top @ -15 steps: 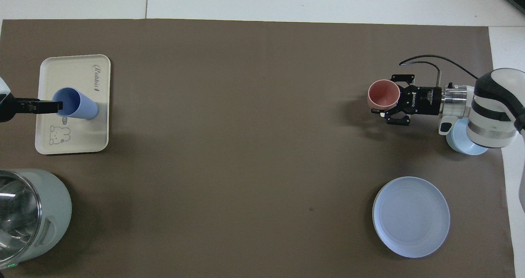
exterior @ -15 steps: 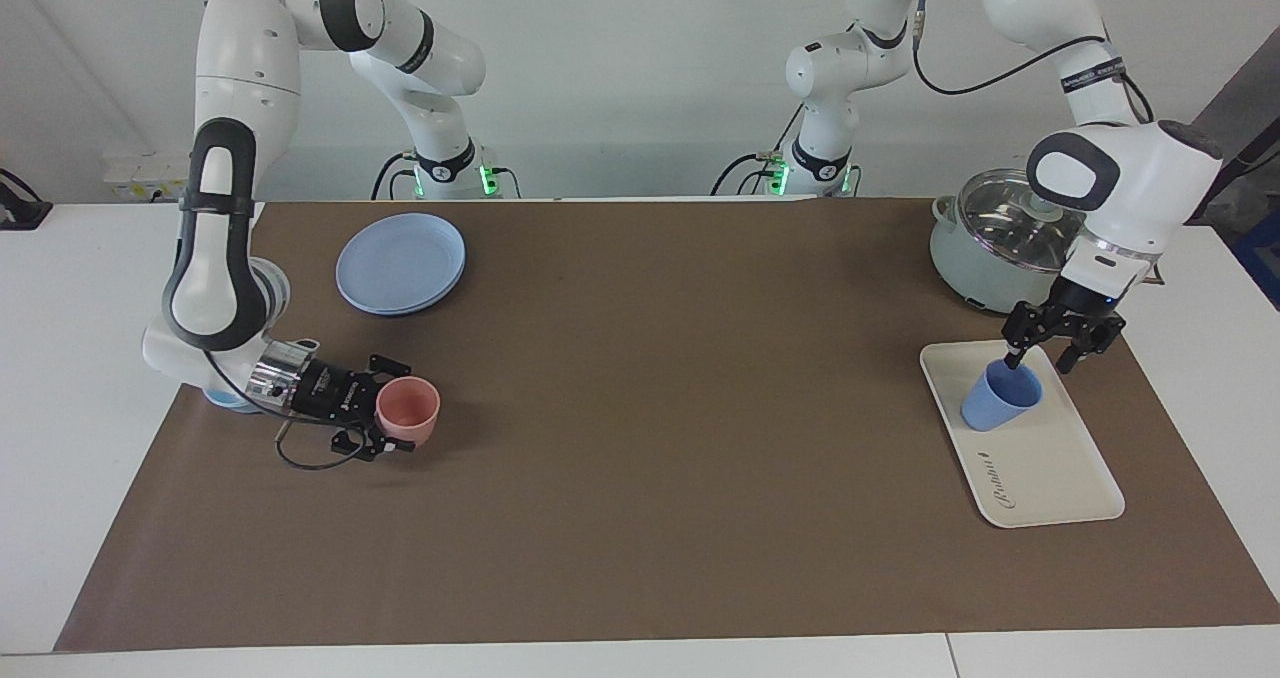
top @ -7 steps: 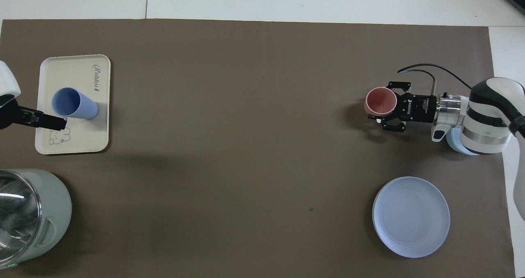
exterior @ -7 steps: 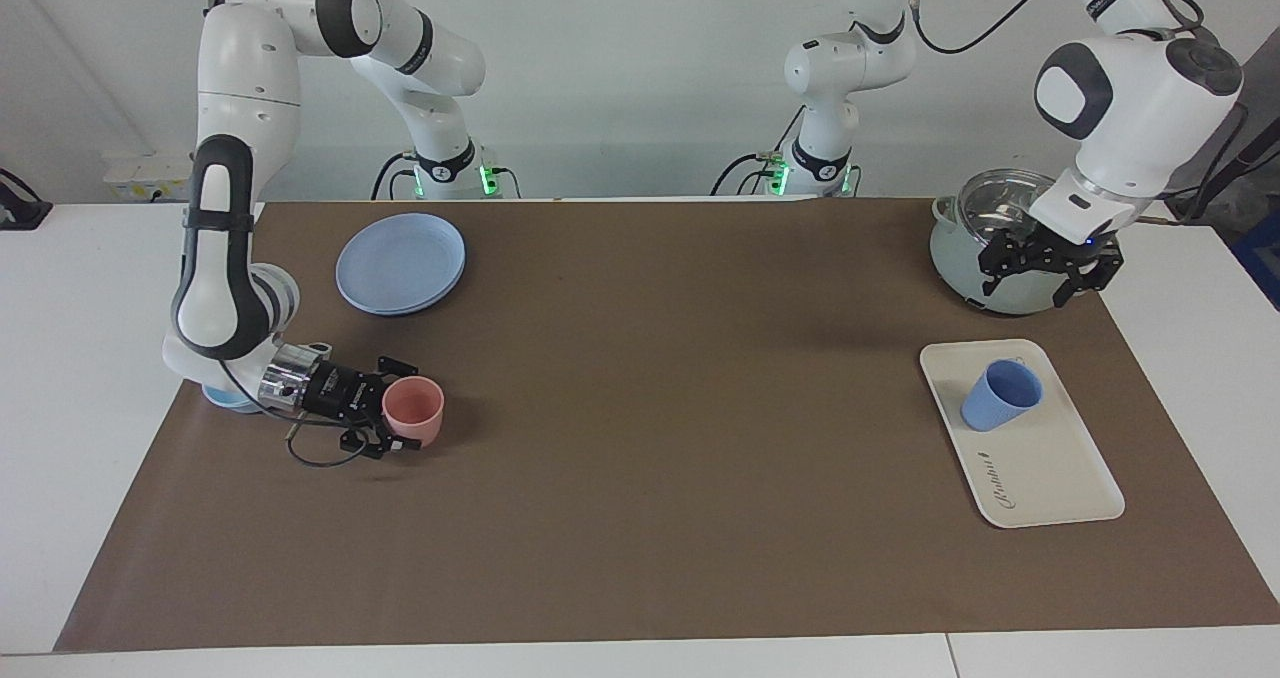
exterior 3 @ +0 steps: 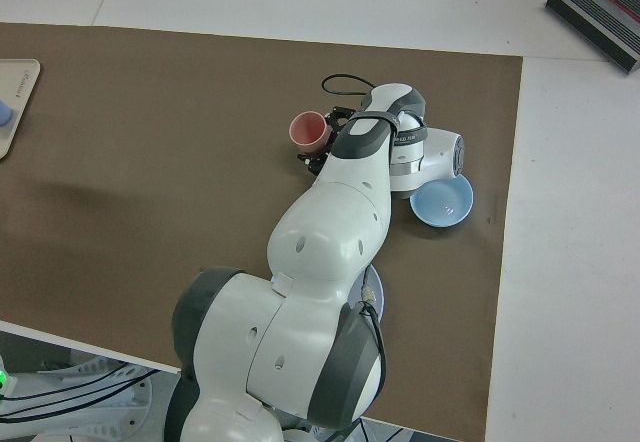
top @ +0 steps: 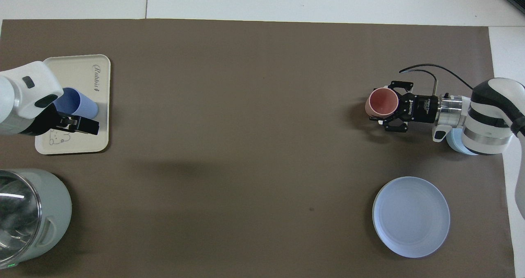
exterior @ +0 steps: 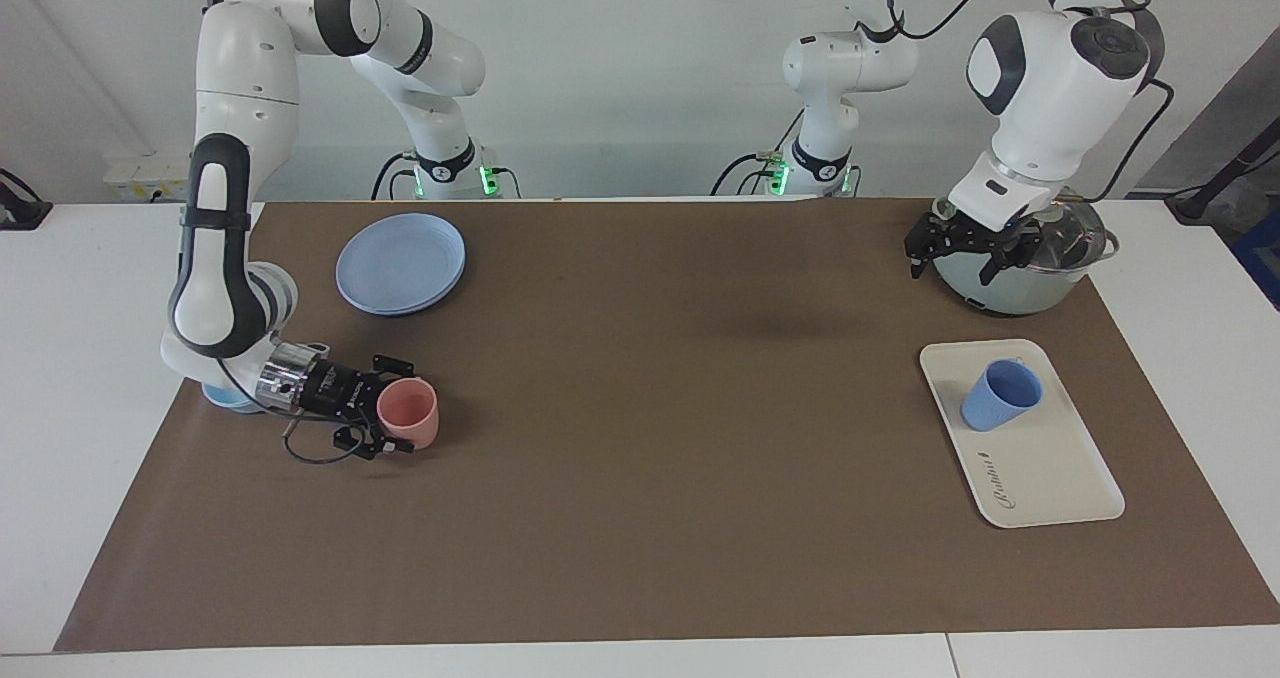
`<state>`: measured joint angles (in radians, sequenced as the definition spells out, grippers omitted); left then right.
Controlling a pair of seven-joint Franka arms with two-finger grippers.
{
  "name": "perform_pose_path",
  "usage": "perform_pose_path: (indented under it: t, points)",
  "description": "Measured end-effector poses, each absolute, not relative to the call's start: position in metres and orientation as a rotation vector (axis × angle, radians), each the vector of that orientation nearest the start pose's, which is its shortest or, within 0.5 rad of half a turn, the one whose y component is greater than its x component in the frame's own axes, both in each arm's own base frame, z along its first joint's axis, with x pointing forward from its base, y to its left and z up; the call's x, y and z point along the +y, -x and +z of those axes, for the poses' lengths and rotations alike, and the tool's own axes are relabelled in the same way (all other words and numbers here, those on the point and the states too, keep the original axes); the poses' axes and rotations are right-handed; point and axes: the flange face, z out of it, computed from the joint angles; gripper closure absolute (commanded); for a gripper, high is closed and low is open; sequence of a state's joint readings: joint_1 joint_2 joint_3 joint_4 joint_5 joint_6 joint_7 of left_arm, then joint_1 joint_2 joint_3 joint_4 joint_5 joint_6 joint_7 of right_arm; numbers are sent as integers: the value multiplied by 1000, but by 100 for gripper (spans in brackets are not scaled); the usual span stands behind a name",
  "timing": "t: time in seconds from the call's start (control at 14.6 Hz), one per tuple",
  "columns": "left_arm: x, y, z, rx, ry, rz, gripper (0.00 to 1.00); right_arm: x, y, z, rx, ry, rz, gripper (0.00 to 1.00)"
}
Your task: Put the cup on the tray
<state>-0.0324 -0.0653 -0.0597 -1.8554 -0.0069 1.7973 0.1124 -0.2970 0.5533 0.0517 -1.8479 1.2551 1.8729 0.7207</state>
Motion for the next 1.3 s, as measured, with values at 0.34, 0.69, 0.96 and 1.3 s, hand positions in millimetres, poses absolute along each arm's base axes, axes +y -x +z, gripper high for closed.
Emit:
perform_pose_path:
  t: [0.34,0.69,0.96,1.3]
  points:
    - [-39,-537,618,291,3123,-29,0,-118,-619,252,1613,1578,534,1]
    - [-31,-542,627,369,3104,19,0,-130,-620,317,1372,2162,230,1]
    - [-29,-546,621,305,3116,35,0,-96,-612,389,1047,2604,106,1]
    - [-29,-545,621,285,3119,41,0,-32,-584,461,532,2992,110,1]
